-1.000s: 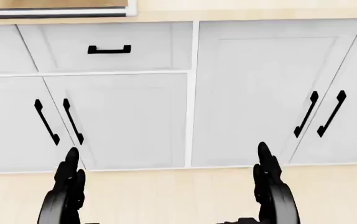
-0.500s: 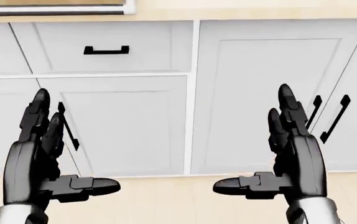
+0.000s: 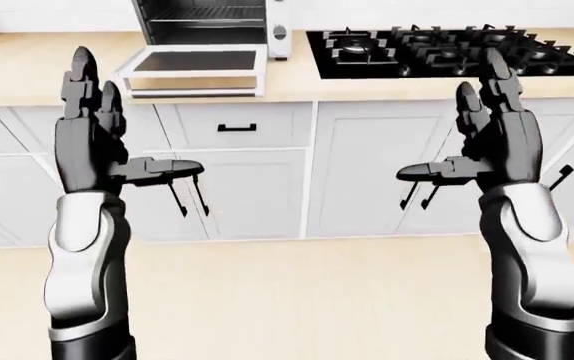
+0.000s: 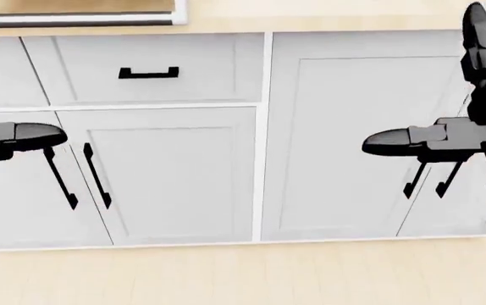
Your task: Close the toaster oven door.
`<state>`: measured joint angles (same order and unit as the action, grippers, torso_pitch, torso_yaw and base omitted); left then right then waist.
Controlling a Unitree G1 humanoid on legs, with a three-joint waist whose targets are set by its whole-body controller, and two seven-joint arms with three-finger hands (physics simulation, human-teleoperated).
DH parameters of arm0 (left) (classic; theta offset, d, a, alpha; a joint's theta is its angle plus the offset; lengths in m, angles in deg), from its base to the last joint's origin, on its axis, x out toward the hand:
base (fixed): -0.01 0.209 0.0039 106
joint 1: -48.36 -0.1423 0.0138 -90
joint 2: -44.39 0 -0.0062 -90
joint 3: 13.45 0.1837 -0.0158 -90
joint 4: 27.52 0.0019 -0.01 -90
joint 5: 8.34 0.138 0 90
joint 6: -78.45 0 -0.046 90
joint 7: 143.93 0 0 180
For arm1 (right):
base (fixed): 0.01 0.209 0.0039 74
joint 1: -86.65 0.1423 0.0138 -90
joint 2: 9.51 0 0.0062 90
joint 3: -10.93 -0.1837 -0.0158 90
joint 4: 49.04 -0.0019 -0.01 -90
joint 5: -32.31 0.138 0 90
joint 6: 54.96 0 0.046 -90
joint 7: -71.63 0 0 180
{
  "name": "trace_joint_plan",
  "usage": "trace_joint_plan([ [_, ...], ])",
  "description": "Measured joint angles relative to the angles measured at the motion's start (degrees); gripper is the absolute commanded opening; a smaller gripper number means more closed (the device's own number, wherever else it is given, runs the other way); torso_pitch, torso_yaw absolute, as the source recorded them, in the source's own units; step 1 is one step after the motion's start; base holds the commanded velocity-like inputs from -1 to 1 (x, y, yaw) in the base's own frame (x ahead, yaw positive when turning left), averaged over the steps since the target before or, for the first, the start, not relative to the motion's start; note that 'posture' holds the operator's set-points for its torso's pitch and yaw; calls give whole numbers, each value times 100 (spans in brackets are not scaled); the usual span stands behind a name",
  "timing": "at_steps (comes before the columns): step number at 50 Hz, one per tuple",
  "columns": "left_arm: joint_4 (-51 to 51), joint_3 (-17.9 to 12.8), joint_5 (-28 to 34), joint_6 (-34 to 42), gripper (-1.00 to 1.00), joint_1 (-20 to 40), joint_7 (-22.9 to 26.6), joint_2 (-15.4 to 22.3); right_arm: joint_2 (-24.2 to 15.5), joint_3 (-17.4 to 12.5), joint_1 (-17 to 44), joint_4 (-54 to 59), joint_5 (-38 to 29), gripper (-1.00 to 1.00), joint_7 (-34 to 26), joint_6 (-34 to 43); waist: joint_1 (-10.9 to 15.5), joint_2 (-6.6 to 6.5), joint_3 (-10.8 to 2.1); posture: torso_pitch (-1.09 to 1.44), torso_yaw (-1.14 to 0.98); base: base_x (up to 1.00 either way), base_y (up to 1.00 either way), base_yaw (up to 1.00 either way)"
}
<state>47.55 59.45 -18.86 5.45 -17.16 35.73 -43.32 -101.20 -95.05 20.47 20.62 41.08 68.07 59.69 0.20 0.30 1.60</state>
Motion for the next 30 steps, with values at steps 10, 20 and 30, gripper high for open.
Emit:
trace_joint_plan([
  [10,327,-379,-320,-74,100,414,-62,657,-851,-481,615,358,267,100,-69,149,7,-2,57,0,0,0,0,0],
  [20,584,-573,-634,-51,100,698,-156,1180,-1277,-609,815,544,462,100,-37,120,3,-5,94,0,0,0,0,0],
  [30,706,-699,-981,21,100,948,-232,1572,-1559,-720,978,590,584,100,-42,148,3,-10,102,0,0,0,0,0],
])
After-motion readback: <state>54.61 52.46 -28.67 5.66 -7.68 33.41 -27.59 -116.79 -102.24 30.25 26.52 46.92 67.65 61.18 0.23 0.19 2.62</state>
